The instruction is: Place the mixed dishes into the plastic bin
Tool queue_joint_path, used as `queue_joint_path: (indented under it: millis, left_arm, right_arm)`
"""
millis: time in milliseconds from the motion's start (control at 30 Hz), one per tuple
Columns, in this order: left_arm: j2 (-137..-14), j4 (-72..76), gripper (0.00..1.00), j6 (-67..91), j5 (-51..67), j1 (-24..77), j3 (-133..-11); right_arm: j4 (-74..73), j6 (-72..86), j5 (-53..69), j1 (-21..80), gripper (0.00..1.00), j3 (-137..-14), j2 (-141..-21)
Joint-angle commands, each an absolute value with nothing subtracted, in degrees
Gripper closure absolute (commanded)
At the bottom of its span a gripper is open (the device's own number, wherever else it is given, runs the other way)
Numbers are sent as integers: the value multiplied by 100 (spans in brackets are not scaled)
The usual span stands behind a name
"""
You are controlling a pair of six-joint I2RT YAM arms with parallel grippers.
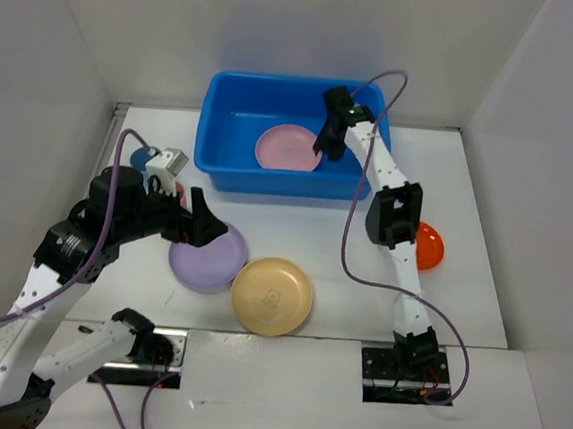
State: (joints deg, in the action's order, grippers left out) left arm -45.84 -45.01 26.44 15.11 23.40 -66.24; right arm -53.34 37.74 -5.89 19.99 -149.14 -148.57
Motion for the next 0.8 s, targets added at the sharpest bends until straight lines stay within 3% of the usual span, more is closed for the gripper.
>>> queue_joint_path:
  millis: [0,67,133,167,233,400,633,767]
  left_arm:
    - [-4491,-4421,0,2830,1643,2320,-6584]
    - [-4439,-4359,0,2830,1644,2320,-6583]
    - [-4438,-4359,0,2830,1644,2320,-6583]
    - [-4438,-4359,0,2830,1644,2320,-6583]
    - [-4438,-4359,0,2830,1644,2320,-6583]
    - [-4438,-4307,0,2830,1644,2320,-6583]
    - [-4271,-4377,0,2777,1644,2320,-6530]
    - [-4333,-4123,0,2839,1775,2320,-6407]
  right_arm:
    - [-6805,3656,-608,2057,53,-17061,-14989]
    - [-6548,3656,-526,2004,44,-16780,-14513]
    - [-7090,3656,-772,2109,31,-17869,-14571]
    - [-7145,3717,-704,2170,26,-17459,-14198]
    - [-7469,3718,-921,2285,19,-17933,-13835]
    - [-7471,3770,-1555,3040,15,-16948,-12369]
    - [-7471,4455,-2390,3717,13,-13394,-9496]
    - [-7156,4948,-2103,3779,12,-11202,-7539]
